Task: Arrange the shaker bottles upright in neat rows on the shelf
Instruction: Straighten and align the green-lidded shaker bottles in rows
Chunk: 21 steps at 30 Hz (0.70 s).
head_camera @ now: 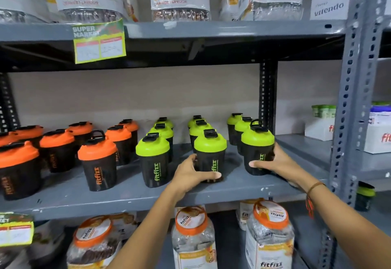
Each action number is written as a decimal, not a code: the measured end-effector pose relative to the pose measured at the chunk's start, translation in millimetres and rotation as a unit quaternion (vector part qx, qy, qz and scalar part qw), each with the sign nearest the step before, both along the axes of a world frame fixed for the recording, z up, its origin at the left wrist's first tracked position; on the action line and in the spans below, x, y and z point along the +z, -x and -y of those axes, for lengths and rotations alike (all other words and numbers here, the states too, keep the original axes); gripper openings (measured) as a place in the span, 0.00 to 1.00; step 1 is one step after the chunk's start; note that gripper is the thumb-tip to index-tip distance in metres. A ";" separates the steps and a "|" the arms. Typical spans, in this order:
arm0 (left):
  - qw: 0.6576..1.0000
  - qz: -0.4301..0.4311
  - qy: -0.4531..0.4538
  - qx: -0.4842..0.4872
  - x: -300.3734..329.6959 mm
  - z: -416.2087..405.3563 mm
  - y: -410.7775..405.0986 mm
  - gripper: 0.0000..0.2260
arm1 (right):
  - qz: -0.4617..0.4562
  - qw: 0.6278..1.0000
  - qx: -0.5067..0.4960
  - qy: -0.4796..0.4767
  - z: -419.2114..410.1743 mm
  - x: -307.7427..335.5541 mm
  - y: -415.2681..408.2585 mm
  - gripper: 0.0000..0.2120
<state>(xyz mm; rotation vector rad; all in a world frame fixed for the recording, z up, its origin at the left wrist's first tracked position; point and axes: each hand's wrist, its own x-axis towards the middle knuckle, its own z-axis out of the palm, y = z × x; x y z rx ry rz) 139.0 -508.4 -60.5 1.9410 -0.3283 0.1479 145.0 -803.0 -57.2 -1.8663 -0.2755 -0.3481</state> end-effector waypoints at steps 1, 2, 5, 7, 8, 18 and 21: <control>1.000 0.002 -0.001 -0.002 0.5 0.3 0.7 0.32 | 0.004 1.000 -0.003 0.005 0.9 -0.5 0.2 0.52; 1.000 0.005 -0.001 -0.006 0.8 0.3 1.4 0.32 | 0.006 1.000 -0.002 0.008 1.9 -0.7 0.3 0.52; 1.000 0.009 -0.003 -0.009 1.7 0.3 3.0 0.32 | -0.001 1.000 0.007 0.013 5.3 0.0 0.3 0.51; 1.000 0.008 -0.007 -0.010 2.1 0.0 3.6 0.32 | -0.003 1.000 0.010 0.020 5.9 -0.2 0.8 0.50; 1.000 0.007 -0.010 -0.010 2.1 -0.1 3.6 0.32 | -0.004 1.000 0.010 0.023 5.8 -0.1 1.1 0.50; 0.997 -0.012 -0.068 -0.033 4.5 -9.0 11.0 0.44 | -0.005 0.995 0.046 -0.093 14.2 4.5 9.7 0.48; 0.986 -0.007 -0.162 -0.043 3.8 -22.4 15.2 0.43 | 0.003 0.986 -0.009 -0.164 32.2 15.2 5.7 0.36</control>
